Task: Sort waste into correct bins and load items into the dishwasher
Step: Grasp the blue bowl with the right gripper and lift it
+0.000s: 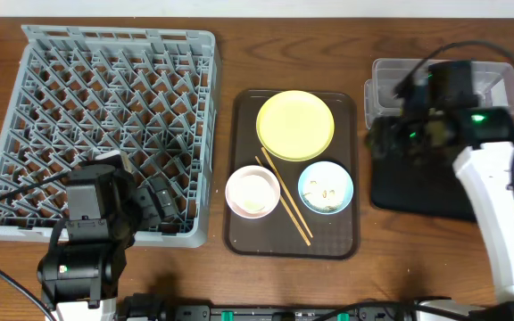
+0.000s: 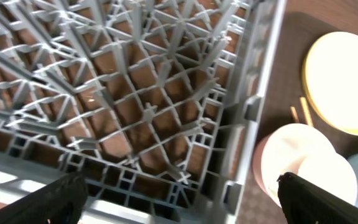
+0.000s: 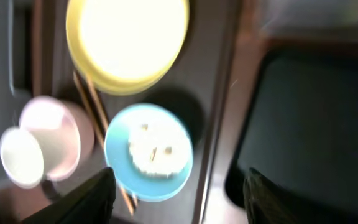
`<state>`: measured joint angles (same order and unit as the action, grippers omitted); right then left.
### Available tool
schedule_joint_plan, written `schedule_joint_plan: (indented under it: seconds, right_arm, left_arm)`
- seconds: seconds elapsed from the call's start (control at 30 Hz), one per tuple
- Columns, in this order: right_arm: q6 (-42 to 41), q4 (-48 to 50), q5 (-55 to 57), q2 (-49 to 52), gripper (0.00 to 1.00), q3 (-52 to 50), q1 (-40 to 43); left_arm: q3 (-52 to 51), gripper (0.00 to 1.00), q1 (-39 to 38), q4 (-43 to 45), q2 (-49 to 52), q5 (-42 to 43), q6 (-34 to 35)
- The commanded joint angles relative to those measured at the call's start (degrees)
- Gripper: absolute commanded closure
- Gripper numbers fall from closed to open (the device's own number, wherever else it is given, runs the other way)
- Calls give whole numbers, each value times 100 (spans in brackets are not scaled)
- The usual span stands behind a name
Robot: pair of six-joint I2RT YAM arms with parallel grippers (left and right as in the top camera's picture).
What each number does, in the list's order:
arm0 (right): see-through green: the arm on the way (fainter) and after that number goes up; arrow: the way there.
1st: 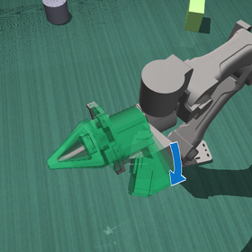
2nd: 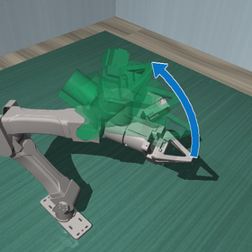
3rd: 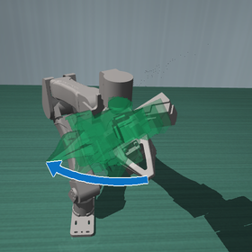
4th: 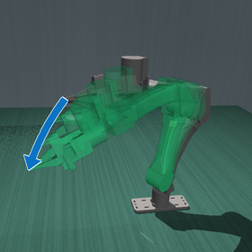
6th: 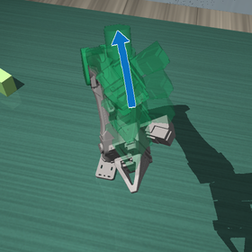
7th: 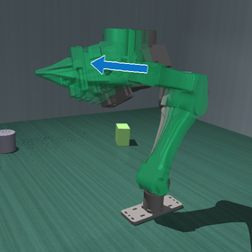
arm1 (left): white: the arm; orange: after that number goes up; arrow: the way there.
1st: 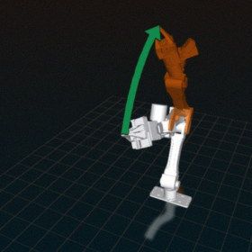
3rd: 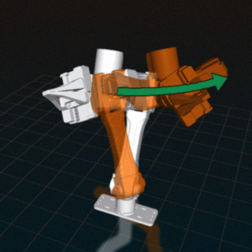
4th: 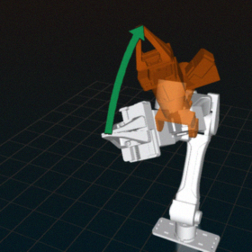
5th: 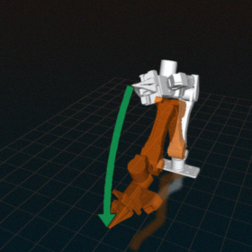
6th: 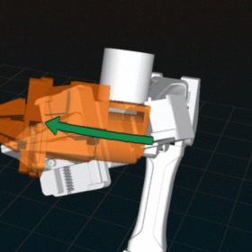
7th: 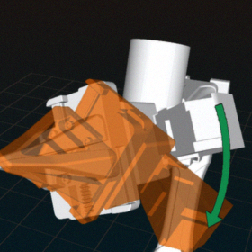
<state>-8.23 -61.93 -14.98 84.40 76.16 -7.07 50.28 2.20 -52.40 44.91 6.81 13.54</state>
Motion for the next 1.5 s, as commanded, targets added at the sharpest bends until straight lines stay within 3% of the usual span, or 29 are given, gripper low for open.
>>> schedule_joint_plan:
  seconds: [0.0, 0.17, 0.37, 0.53, 0.77, 1.07, 1.37, 1.47]
  right_arm:
    - [37, -116, 514, 11, 36, -50, -216]
    - [732, -129, 31, 15, 32, -52, -424]
    - [680, -59, 76, 79, 38, -81, -1322]
    - [136, 212, 748, 295, 40, -317, -2076]
    - [-385, 962, 748, 697, 54, -909, -2629]
    - [-730, 1764, 750, 1290, 65, -1320, -2898]
    - [-997, 2013, 841, 1895, 84, -1322, -3003]
    - [-1113, 2017, 942, 1941, 95, -1322, -3003]
  left_arm:
    - [105, 1, -114, 13, 52, 348, 153]
    - [107, 0, -374, 15, 236, 216, 184]
    - [107, 0, -378, -7, 452, 79, 181]
    - [107, 0, -378, -50, 546, -24, 181]
    - [107, 0, -378, -50, 557, -24, 181]
    - [107, 0, -378, -57, 557, -22, 181]
    - [107, 0, -378, -72, 557, -22, 181]
    - [107, 0, -378, -70, 557, -22, 181]
